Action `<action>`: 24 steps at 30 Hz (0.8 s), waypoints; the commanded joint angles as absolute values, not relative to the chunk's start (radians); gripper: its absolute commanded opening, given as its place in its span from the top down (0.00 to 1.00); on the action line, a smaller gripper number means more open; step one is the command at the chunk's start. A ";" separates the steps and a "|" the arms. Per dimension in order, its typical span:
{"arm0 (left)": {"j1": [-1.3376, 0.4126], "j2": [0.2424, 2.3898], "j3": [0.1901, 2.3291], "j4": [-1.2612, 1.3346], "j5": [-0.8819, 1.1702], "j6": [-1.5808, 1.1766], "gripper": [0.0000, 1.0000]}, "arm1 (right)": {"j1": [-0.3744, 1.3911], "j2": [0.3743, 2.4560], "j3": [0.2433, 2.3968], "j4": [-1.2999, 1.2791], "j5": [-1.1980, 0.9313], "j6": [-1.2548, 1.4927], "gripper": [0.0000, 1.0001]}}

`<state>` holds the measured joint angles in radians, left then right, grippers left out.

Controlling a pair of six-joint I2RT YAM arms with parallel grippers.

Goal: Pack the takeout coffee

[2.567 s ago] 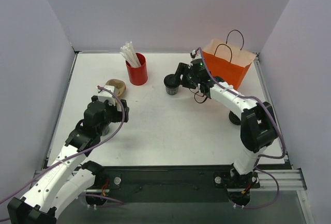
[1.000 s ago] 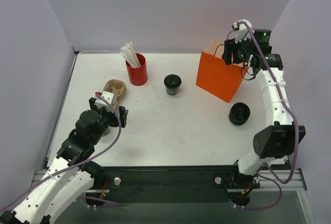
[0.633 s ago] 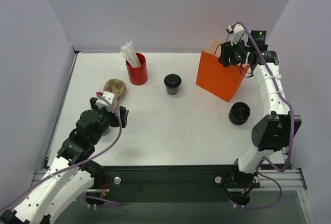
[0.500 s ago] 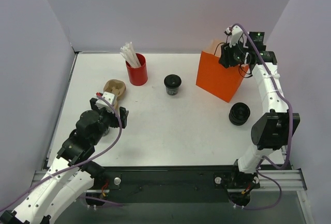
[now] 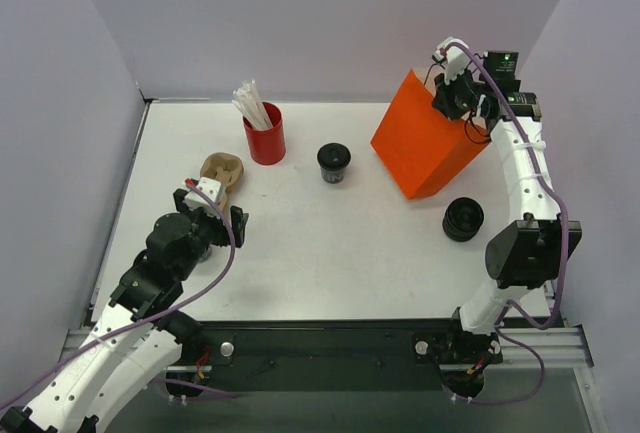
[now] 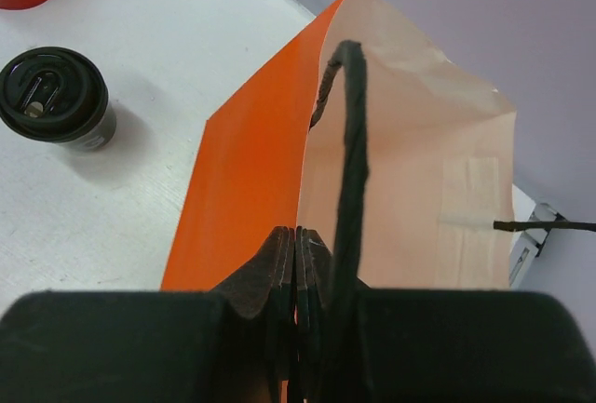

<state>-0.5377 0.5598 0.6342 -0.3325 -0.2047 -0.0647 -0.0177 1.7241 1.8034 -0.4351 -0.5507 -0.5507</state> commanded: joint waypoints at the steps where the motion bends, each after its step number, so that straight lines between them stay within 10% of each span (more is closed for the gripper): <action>1: -0.540 0.540 0.632 -0.272 -0.216 -0.045 0.07 | -0.006 1.619 1.842 -0.402 -0.594 -0.630 1.00; 24: -0.532 0.440 0.634 -0.302 -0.432 -0.064 0.07 | 0.500 1.203 1.505 -0.506 -0.572 -0.879 1.00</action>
<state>-0.5362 0.4763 0.6285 -0.3283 -0.3233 -0.0559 0.4122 1.2175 1.5688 -0.5156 -0.5674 -0.7925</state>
